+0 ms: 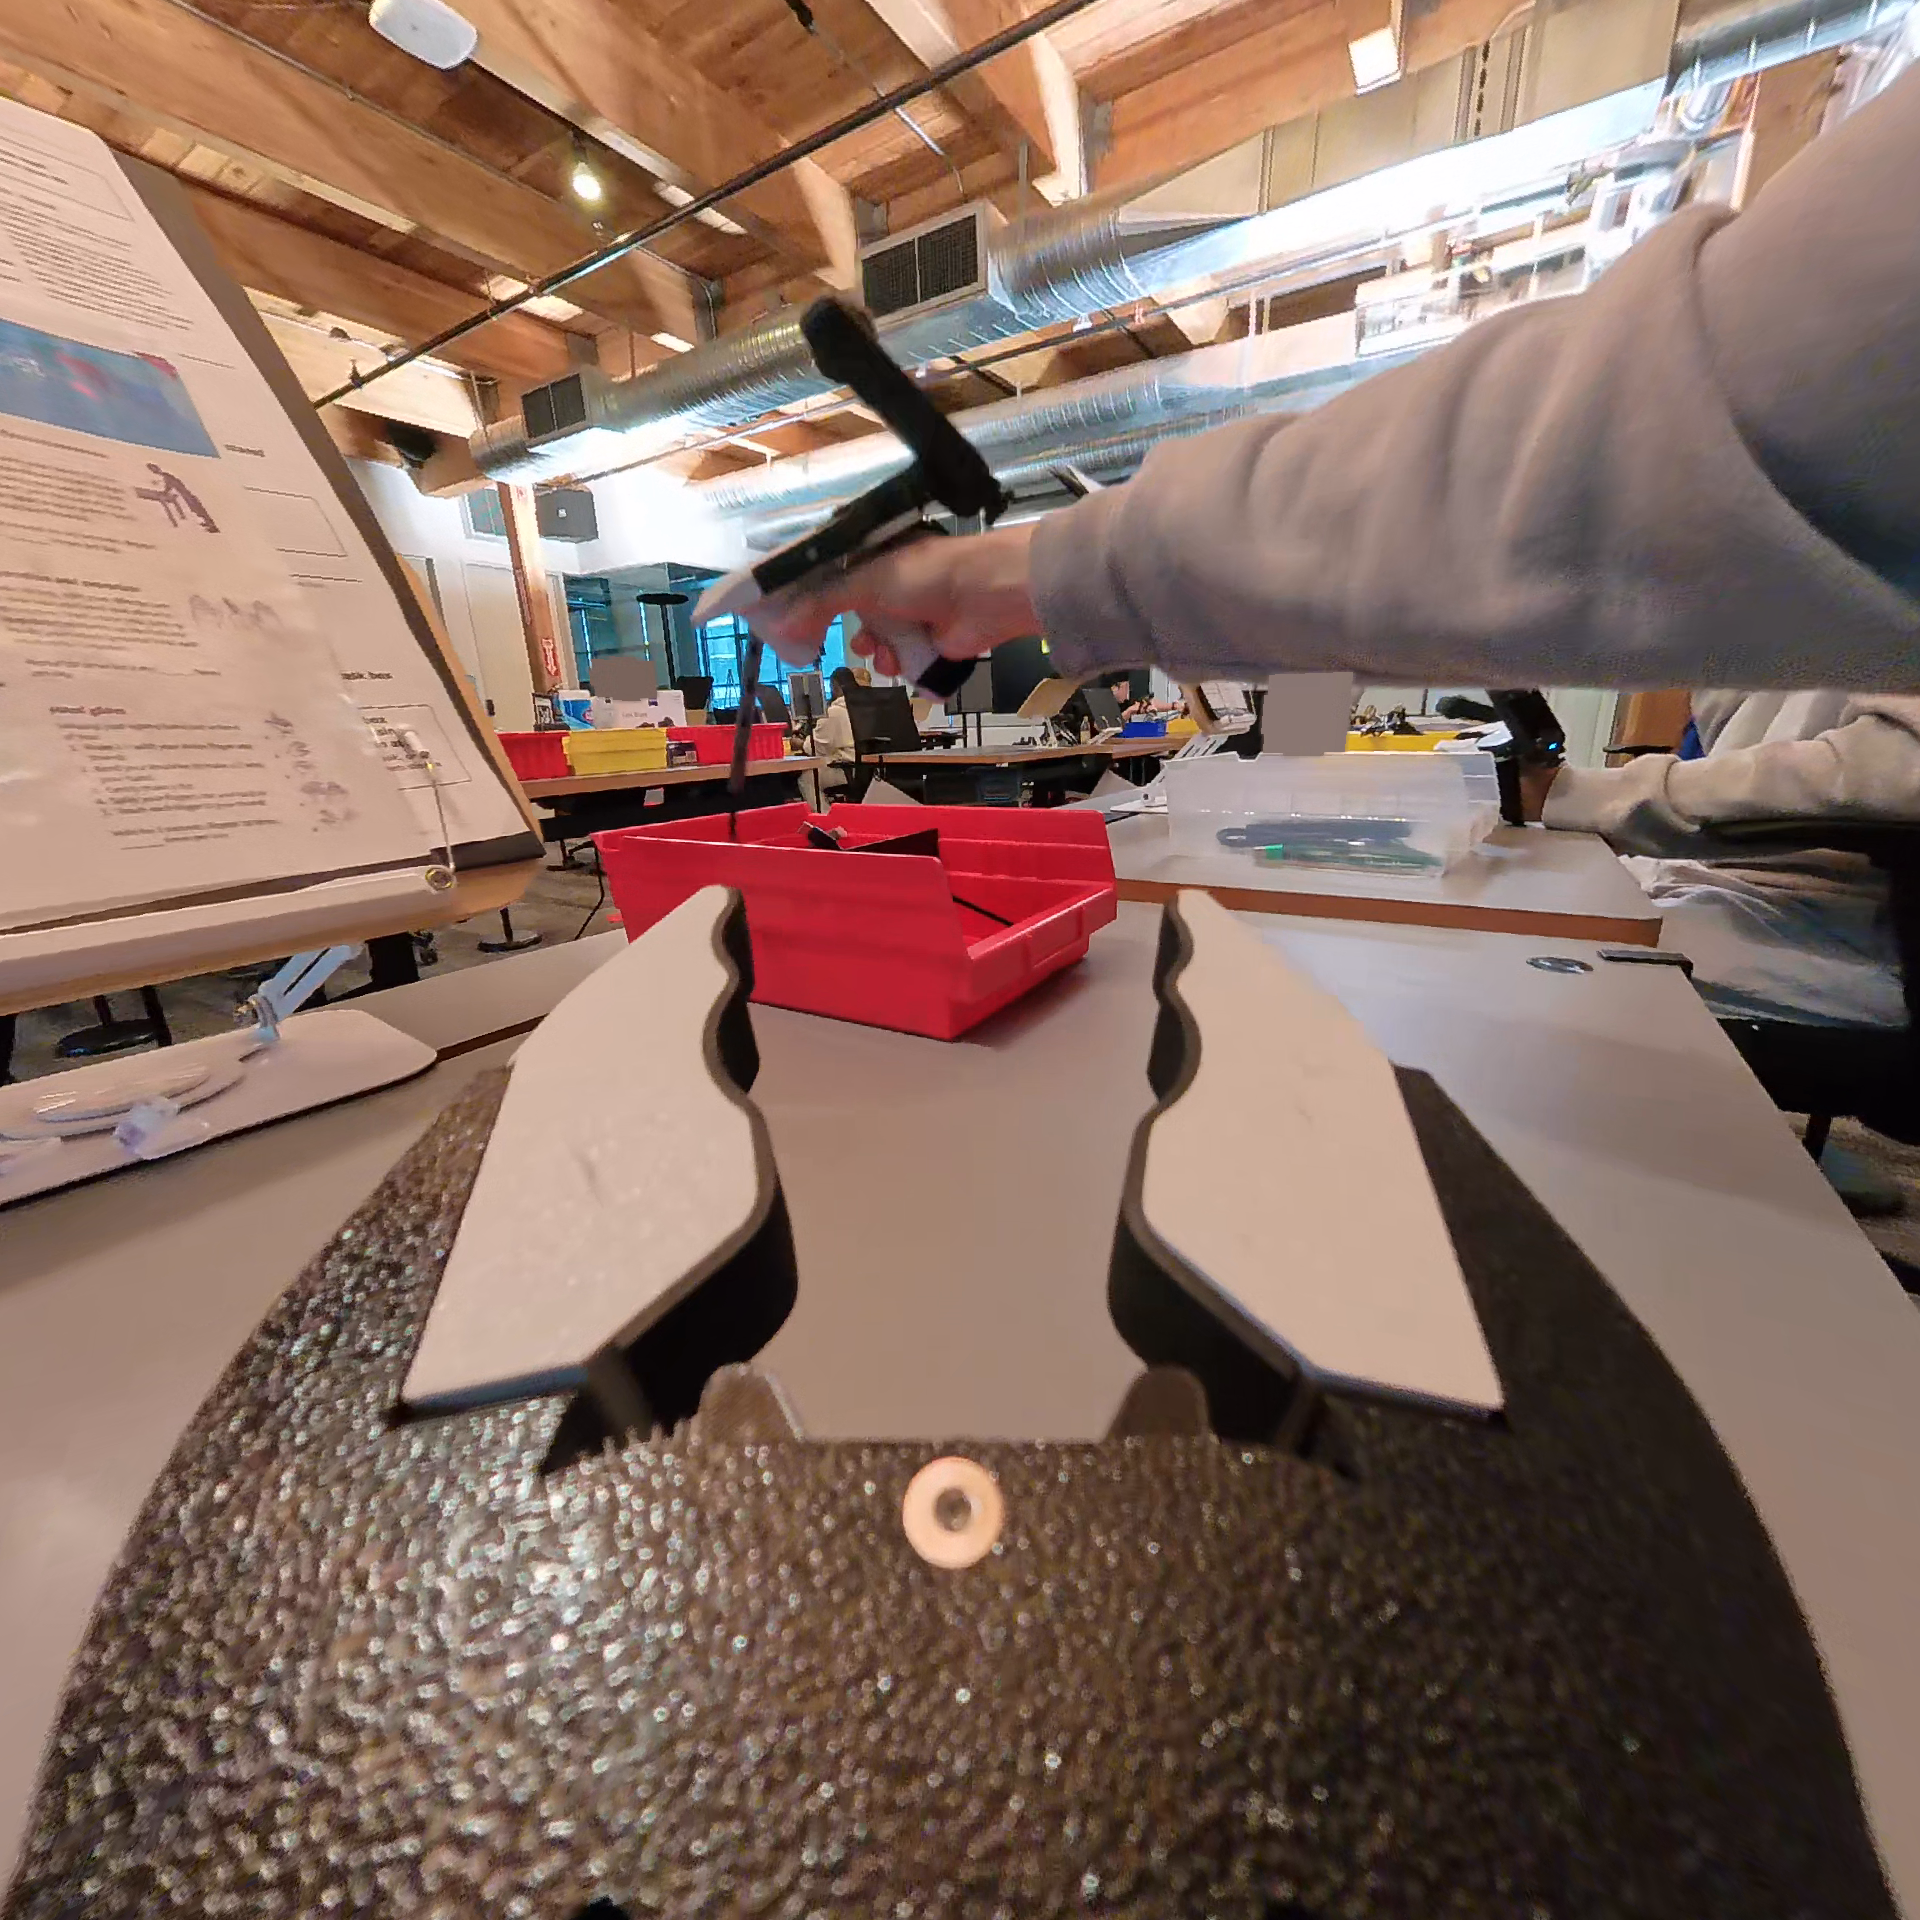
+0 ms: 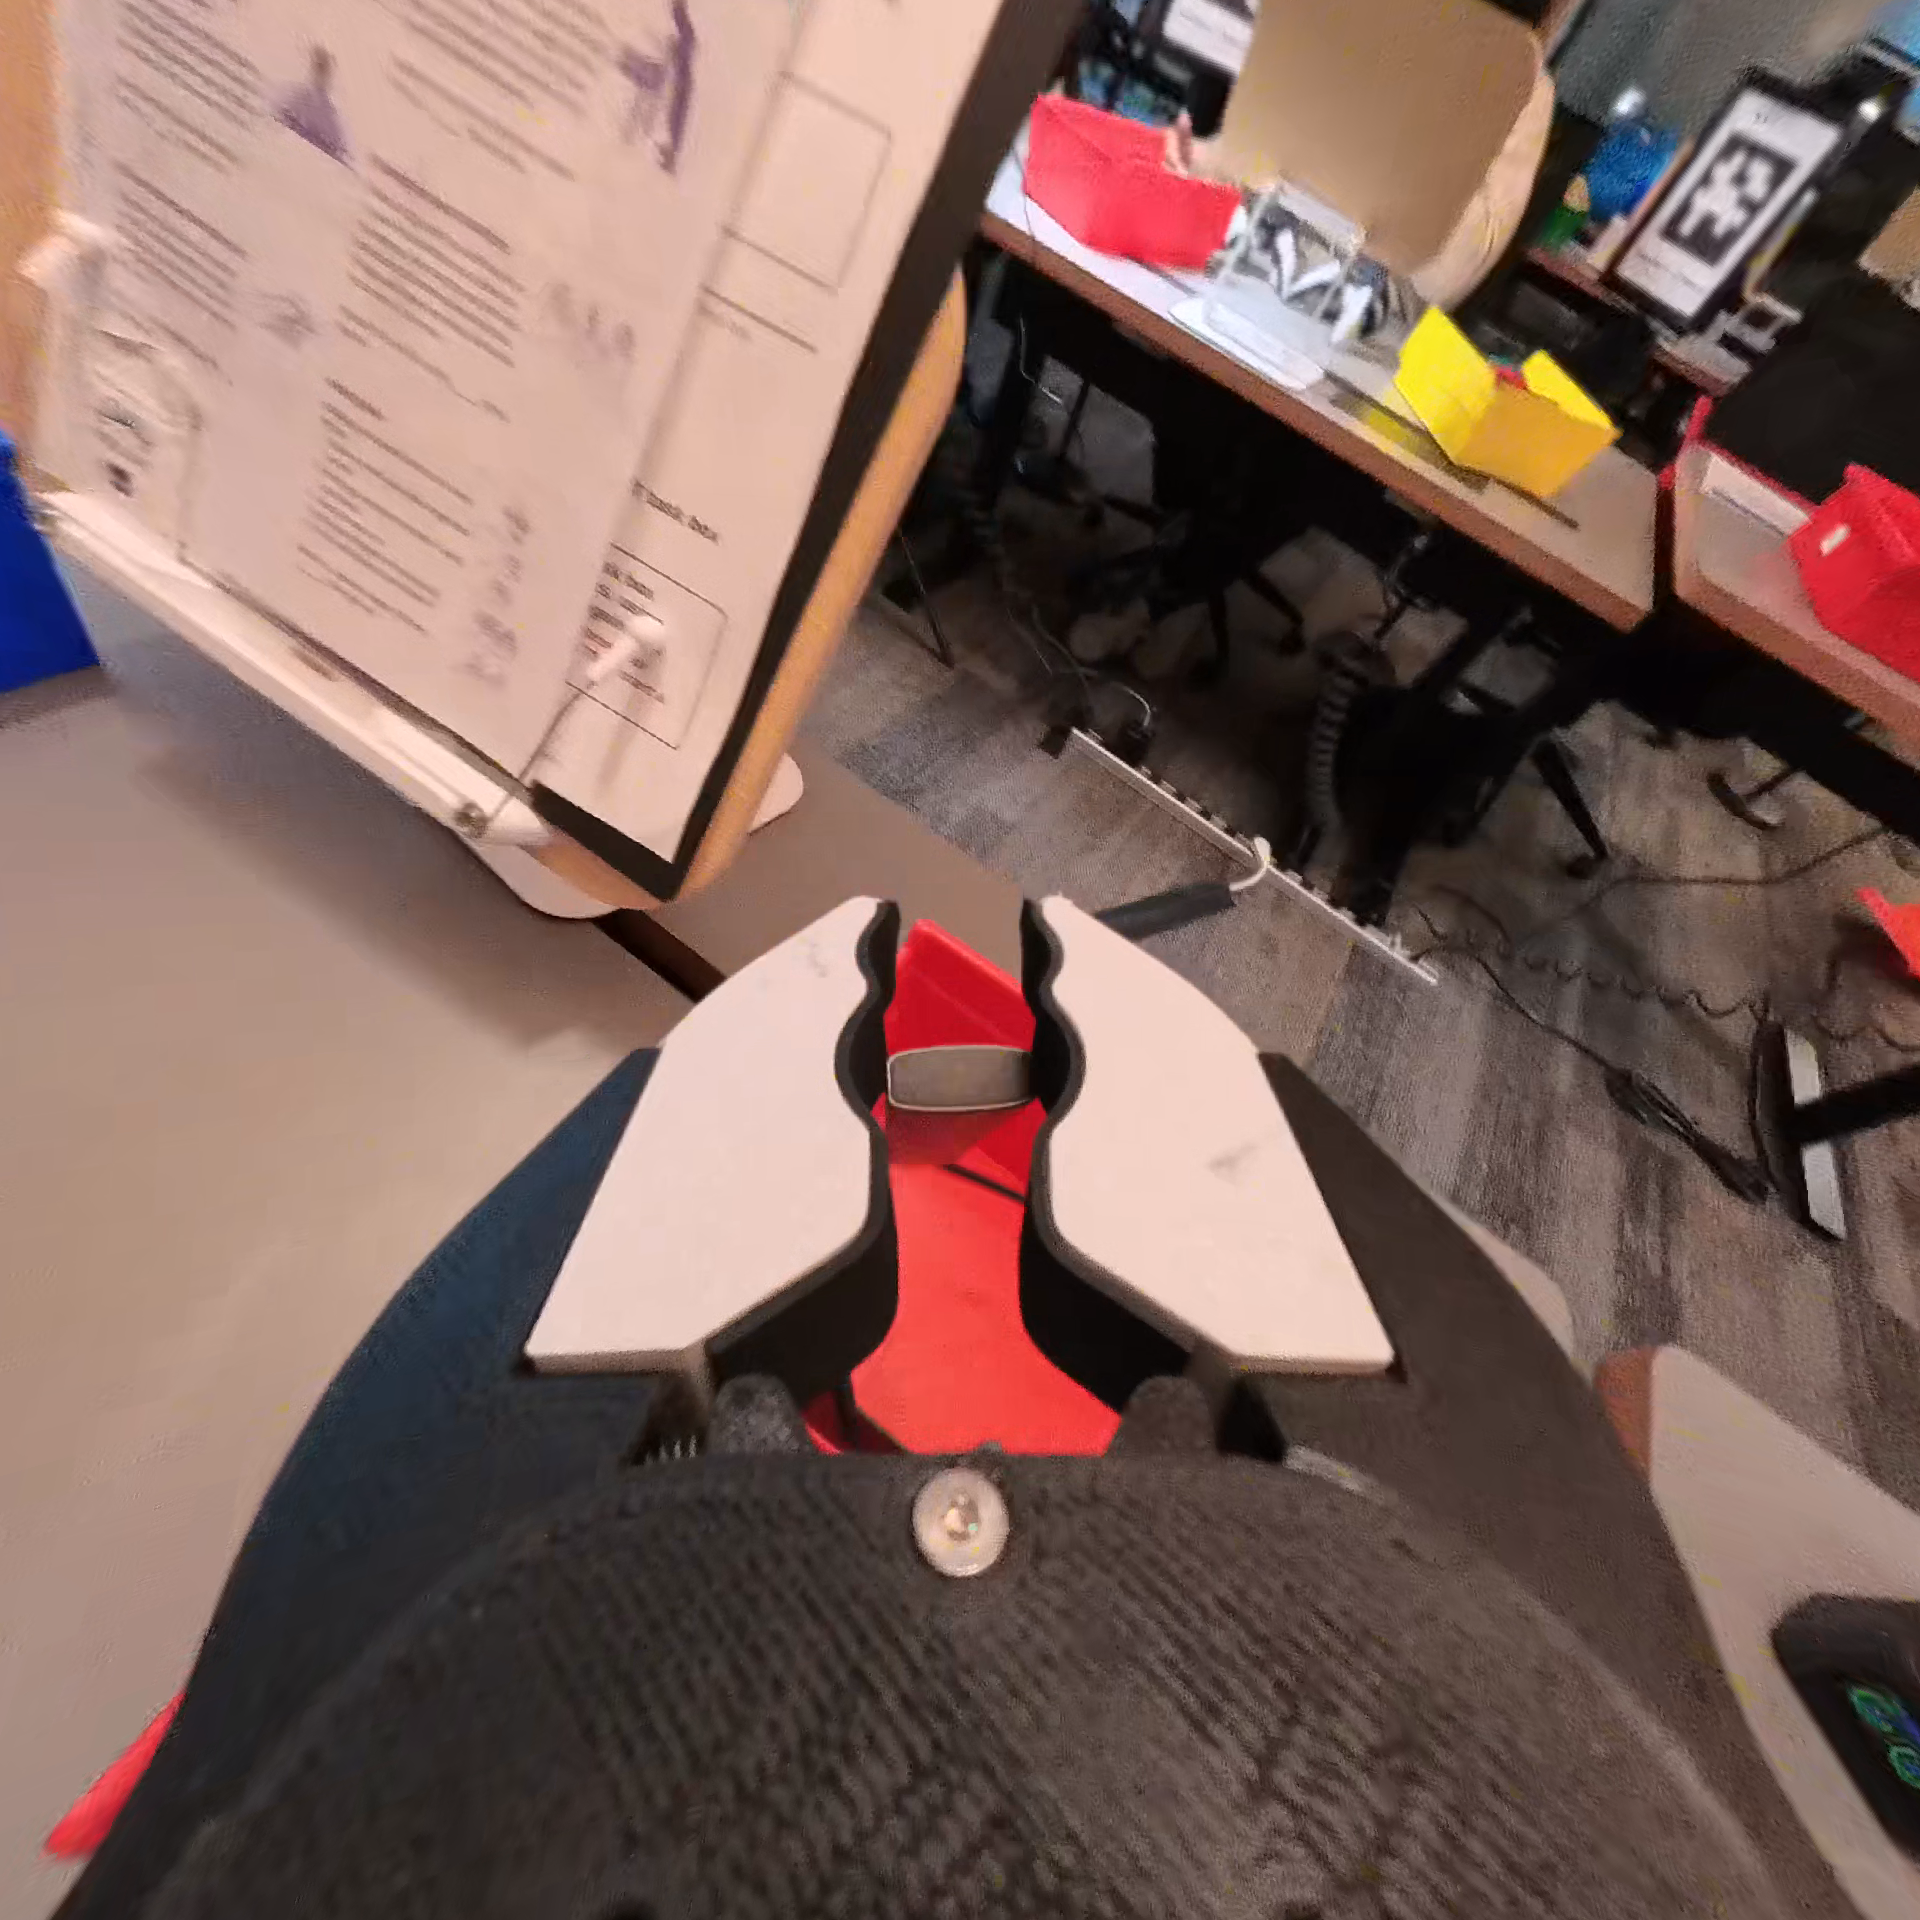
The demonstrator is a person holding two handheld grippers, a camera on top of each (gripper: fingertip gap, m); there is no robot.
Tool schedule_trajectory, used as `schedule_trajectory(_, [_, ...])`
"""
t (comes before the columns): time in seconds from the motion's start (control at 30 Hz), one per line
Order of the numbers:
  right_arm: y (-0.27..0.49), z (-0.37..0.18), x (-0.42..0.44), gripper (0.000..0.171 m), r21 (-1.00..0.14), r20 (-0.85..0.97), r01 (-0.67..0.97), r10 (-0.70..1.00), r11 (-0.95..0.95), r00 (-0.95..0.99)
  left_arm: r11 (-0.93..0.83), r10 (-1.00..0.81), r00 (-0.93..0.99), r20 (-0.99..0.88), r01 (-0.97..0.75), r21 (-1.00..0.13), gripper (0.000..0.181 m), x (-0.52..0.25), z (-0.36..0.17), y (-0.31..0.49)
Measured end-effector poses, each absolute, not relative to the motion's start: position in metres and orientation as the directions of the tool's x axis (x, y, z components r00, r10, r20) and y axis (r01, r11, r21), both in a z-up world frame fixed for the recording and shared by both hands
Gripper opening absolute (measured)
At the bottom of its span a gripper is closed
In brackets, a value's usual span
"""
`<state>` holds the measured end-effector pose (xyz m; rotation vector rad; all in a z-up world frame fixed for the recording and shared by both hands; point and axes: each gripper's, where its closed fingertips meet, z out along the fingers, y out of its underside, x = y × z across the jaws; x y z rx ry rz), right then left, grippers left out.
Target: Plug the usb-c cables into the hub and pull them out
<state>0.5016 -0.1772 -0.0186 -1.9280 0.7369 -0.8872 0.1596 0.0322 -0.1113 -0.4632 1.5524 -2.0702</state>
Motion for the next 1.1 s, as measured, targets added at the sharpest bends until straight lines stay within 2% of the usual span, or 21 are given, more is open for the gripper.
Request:
schedule_trajectory(0.13, [-0.178, -0.06, 0.519, 0.023, -0.838, 0.242, -0.307, -0.812, -0.451, 0.531, -0.232, -0.582, -0.813, -0.022, 0.192, -0.954, 0.07, 0.16, -0.11, 0.034])
schedule_trajectory(0.27, [-0.173, -0.108, 0.522, 0.024, -0.745, 0.167, -0.486, -0.833, -0.456, 0.527, -0.232, -0.583, -0.812, -0.024, 0.194, -0.953, 0.069, 0.16, -0.11, 0.034])
schedule_trajectory(0.37, [-0.171, -0.12, 0.528, 0.024, -0.751, 0.083, -0.549, -0.877, -0.368, 0.474, -0.237, -0.583, -0.812, -0.022, 0.196, -0.952, 0.068, 0.16, -0.11, 0.035])
schedule_trajectory(0.43, [-0.184, -0.122, 0.534, 0.025, -0.753, 0.035, -0.605, -0.935, -0.258, 0.354, -0.238, -0.584, -0.811, -0.021, 0.196, -0.951, 0.068, 0.16, -0.11, 0.035])
schedule_trajectory(0.47, [-0.194, -0.121, 0.537, 0.035, -0.749, 0.054, -0.62, -0.954, -0.233, 0.294, -0.237, -0.584, -0.812, -0.021, 0.196, -0.952, 0.068, 0.16, -0.11, 0.035])
schedule_trajectory(0.53, [-0.207, -0.113, 0.537, 0.062, -0.75, 0.137, -0.608, -0.96, -0.26, 0.243, -0.236, -0.586, -0.81, -0.022, 0.196, -0.952, 0.068, 0.16, -0.11, 0.035])
schedule_trajectory(0.67, [-0.212, -0.08, 0.527, 0.084, -0.762, 0.342, -0.504, -0.914, -0.406, 0.219, -0.234, -0.586, -0.81, -0.025, 0.199, -0.952, 0.068, 0.16, -0.109, 0.035])
schedule_trajectory(0.87, [-0.186, -0.049, 0.463, 0.093, -0.806, 0.419, -0.354, -0.88, -0.474, 0.224, -0.204, -0.62, -0.783, -0.037, 0.207, -0.957, 0.064, 0.165, -0.111, 0.039])
schedule_trajectory(1.0, [-0.164, -0.061, 0.406, 0.092, -0.88, 0.258, -0.304, -0.904, -0.366, 0.341, -0.095, -0.715, -0.692, -0.098, 0.234, -0.968, 0.057, 0.176, -0.103, 0.058])
schedule_trajectory(1.1, [-0.142, -0.07, 0.348, 0.086, -0.933, 0.138, -0.238, -0.878, -0.271, 0.458, 0.097, -0.843, -0.503, -0.19, 0.205, -0.974, 0.05, 0.196, -0.083, 0.105])
